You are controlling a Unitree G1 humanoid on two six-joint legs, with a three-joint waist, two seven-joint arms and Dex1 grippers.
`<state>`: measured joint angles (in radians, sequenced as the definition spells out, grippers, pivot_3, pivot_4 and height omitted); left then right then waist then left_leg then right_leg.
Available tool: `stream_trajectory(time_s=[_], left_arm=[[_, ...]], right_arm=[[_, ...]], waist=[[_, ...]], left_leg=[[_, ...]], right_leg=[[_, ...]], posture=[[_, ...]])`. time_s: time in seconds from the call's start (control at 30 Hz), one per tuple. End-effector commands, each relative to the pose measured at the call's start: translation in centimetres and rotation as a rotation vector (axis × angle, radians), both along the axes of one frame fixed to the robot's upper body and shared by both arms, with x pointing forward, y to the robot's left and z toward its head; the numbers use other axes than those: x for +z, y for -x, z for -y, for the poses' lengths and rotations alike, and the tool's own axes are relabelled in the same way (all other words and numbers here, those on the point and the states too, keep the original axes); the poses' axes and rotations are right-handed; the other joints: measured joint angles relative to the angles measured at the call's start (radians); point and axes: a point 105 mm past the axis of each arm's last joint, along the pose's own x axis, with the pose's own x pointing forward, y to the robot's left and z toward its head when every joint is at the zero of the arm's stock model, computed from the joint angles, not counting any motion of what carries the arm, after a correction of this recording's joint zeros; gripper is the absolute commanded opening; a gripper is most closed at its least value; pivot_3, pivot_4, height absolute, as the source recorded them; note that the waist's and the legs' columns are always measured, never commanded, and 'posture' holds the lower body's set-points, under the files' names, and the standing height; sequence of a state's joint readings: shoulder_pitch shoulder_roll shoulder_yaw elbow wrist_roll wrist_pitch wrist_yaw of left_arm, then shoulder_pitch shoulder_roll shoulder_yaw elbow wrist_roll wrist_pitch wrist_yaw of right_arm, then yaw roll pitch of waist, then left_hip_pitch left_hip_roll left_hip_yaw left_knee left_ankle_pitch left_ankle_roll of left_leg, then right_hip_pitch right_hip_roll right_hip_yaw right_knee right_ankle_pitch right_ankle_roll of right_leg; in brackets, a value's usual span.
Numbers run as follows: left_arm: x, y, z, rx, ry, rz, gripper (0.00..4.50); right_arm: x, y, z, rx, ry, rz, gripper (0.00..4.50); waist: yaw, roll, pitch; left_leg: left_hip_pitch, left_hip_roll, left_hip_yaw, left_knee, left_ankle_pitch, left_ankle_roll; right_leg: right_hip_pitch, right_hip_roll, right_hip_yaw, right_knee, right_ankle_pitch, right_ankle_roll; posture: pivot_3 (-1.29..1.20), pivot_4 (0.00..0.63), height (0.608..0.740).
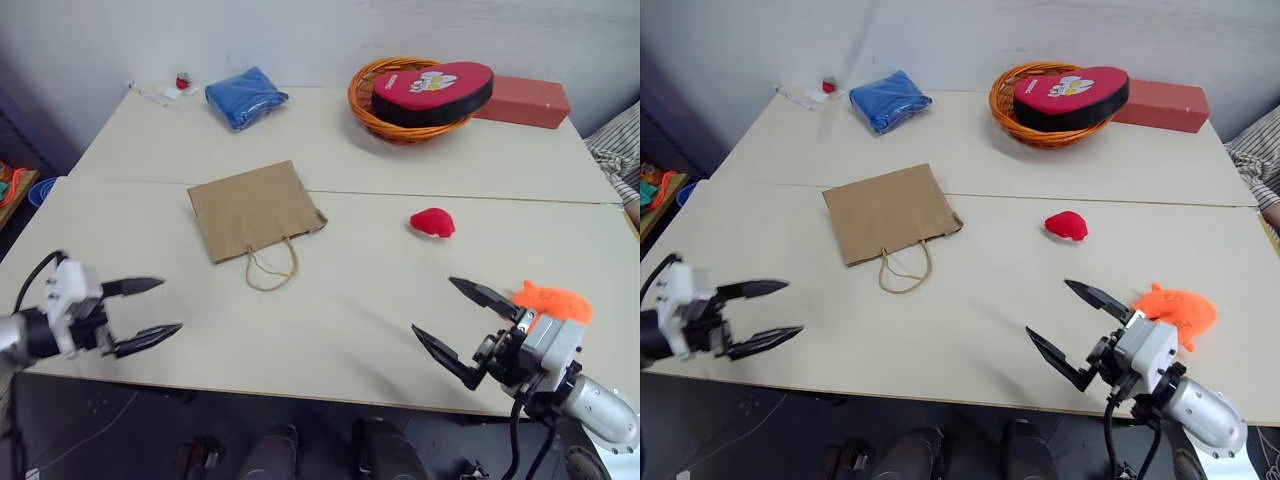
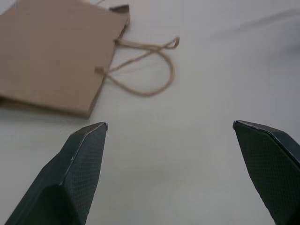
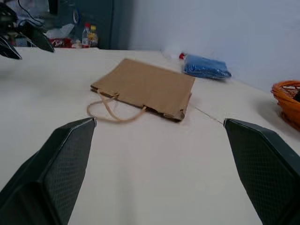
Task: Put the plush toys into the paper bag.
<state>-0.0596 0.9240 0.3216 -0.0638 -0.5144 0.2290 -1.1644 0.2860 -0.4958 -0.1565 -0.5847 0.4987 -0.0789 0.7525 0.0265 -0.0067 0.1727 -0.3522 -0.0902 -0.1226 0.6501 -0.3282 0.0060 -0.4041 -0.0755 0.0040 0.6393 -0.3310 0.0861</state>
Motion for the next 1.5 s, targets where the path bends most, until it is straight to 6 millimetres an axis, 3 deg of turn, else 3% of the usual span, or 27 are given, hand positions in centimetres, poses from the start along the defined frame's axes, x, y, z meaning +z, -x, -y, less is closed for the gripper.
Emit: stream_trajectory(time_s=[0.03,0.1,0.27,0.37,0.5,0.7,0.87,1.0,1.17,1.27,1.33,1.5], left_arm=[[-0.5,-1.6,2.4,-0.096,-0.105,0.021,4.50],[-0.3,-3.0,4.3,-0.179,-0.135,0.092,4.50],[-1.0,-6.6,7.2,-0.264,-0.201,0.175,4.50],[-1.5,-7.4,8.3,-0.339,-0.209,0.194,4.50],[-1.3,-8.6,8.1,-0.350,-0.236,0.234,3.63],[-1.6,-8.6,6.7,-0.377,-0.283,0.226,1.67],[-1.3,-8.8,8.1,-0.406,-0.234,0.245,0.13],[1.5,-7.2,11.7,-0.542,-0.029,0.296,0.05],[5.1,-5.2,14.5,-0.641,0.118,0.302,0.05],[7.0,-4.5,15.4,-0.655,0.203,0.291,0.00],[7.8,-4.1,15.8,-0.660,0.254,0.272,0.00],[8.0,-3.2,16.3,-0.665,0.284,0.228,0.00]], right_arm=[[1.2,0.1,-1.2,0.028,-0.025,0.035,4.46],[1.2,-0.2,-1.7,0.029,-0.028,0.043,4.46],[1.0,-1.3,-2.0,-0.014,-0.001,0.071,4.46],[0.8,-1.5,-2.2,-0.020,0.017,0.074,4.46],[0.5,-1.6,-2.2,-0.039,0.032,0.068,4.50],[0.3,-1.7,-1.6,-0.093,0.046,0.069,4.50],[0.8,-1.8,-1.7,-0.099,0.025,0.085,4.50],[1.1,-2.0,-2.3,-0.061,-0.002,0.050,4.50],[0.2,-2.8,-2.1,-0.021,0.090,-0.027,4.50],[-0.3,-3.1,-2.4,0.028,0.127,-0.083,3.83],[-0.7,-3.5,-3.1,0.067,0.154,-0.104,3.14],[-1.9,-5.5,-4.5,0.092,0.210,-0.143,1.37]], waist=[[-0.003,0.000,0.000],[-0.006,0.000,0.000],[-0.010,-0.001,0.000],[-0.009,-0.001,-0.001],[-0.017,-0.001,-0.001],[-0.024,-0.001,-0.001],[-0.024,-0.002,-0.001],[-0.022,-0.002,-0.001],[-0.029,-0.002,0.000],[-0.030,-0.002,-0.001],[-0.030,-0.002,0.000],[-0.029,-0.002,0.000]], left_leg=[[-0.001,0.000,0.000,0.000,0.000,0.000],[-0.002,0.000,0.002,0.000,0.000,0.000],[-0.002,0.000,0.005,0.001,0.000,-0.001],[-0.003,0.000,0.006,0.003,0.000,-0.001],[-0.003,0.000,0.006,0.003,0.000,-0.001],[-0.003,0.000,0.006,0.003,0.001,-0.001],[-0.004,0.000,0.005,0.005,0.000,-0.001],[-0.005,0.000,0.004,0.009,0.000,0.000],[-0.009,0.000,0.002,0.012,0.000,0.000],[-0.008,0.000,0.002,0.012,0.000,0.000],[-0.008,0.000,0.002,0.012,0.000,0.000],[-0.008,0.000,0.002,0.013,0.000,0.000]], right_leg=[[-0.001,0.000,0.000,0.001,0.000,0.000],[-0.004,0.000,0.001,0.004,0.000,0.000],[-0.006,0.001,0.002,0.005,0.000,0.000],[-0.007,0.002,0.002,0.007,0.000,0.000],[-0.008,0.002,0.003,0.007,0.000,0.000],[-0.008,0.002,0.003,0.008,0.000,0.000],[-0.008,0.002,0.003,0.009,0.000,0.000],[-0.008,0.001,0.002,0.010,0.000,0.000],[-0.009,0.002,0.001,0.014,0.000,0.000],[-0.010,0.003,0.003,0.015,0.000,0.000],[-0.010,0.003,0.003,0.014,0.000,0.000],[-0.010,0.003,0.003,0.014,0.000,0.000]], posture=[[0.00,0.150,0.740],[0.00,0.150,0.740],[0.00,0.150,0.740],[0.00,0.150,0.740],[0.00,0.150,0.740],[0.00,0.150,0.740],[0.00,0.150,0.740],[0.00,0.150,0.740],[0.00,0.150,0.740],[0.00,0.150,0.740],[0.00,0.150,0.740],[0.00,0.150,0.740]])
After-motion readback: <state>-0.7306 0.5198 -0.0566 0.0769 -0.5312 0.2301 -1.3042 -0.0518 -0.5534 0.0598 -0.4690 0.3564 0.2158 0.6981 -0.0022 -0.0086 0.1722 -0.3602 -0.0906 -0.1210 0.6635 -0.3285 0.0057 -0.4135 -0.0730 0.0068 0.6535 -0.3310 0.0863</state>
